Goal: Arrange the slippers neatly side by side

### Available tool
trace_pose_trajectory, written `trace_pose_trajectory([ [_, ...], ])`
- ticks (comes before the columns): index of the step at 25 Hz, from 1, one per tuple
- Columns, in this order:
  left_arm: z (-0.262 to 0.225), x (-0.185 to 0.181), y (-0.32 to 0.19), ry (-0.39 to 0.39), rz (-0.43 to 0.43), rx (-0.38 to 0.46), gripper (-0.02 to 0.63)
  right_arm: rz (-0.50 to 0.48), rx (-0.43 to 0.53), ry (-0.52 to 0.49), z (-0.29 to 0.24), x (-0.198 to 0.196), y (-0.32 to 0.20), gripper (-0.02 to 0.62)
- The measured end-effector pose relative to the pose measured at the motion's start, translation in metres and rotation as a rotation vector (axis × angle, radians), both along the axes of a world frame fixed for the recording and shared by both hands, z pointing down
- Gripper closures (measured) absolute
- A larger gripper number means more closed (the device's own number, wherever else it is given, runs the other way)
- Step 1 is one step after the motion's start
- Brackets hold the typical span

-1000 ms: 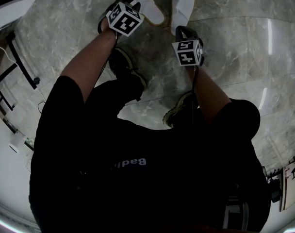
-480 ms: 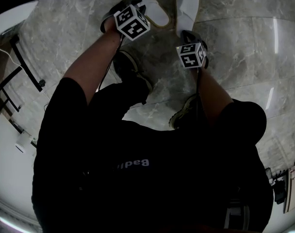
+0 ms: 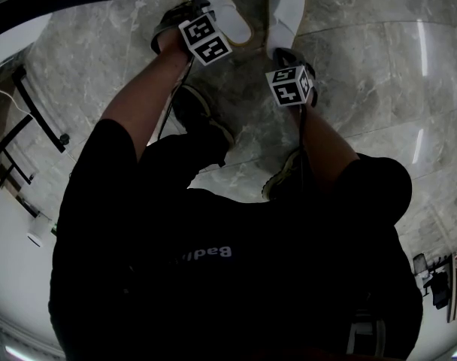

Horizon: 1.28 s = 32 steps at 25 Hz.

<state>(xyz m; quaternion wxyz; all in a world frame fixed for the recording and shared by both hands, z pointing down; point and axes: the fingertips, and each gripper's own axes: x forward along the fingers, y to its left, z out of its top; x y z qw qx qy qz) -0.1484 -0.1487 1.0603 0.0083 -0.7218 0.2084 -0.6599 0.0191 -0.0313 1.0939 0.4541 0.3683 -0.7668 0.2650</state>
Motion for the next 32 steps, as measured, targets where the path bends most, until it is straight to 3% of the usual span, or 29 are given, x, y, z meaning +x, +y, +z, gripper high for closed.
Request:
trace_pose_trajectory([
  [4, 0.002, -0.003, -0.002, -0.014, 0.019, 0.013, 0.581, -0.013, 0.011, 0.019, -0.001, 0.001, 0.000, 0.595],
  [12, -0.014, 0.013, 0.005, 0.018, 0.068, 0.043, 0.591, -0.019, 0.013, 0.021, -0.007, 0.000, -0.001, 0.595],
  [21, -0.022, 0.051, 0.020, -0.013, 0.299, 0.102, 0.591, -0.013, 0.005, 0.022, -0.011, 0.004, -0.002, 0.595],
  [28, -0.019, 0.068, 0.022, -0.016, 0.361, 0.119, 0.591, -0.007, 0.004, 0.021, -0.015, 0.008, -0.003, 0.595],
  [32, -0.016, 0.075, 0.026, -0.044, 0.440, 0.138, 0.591, -0.003, 0.001, 0.020, -0.016, 0.011, -0.003, 0.595],
])
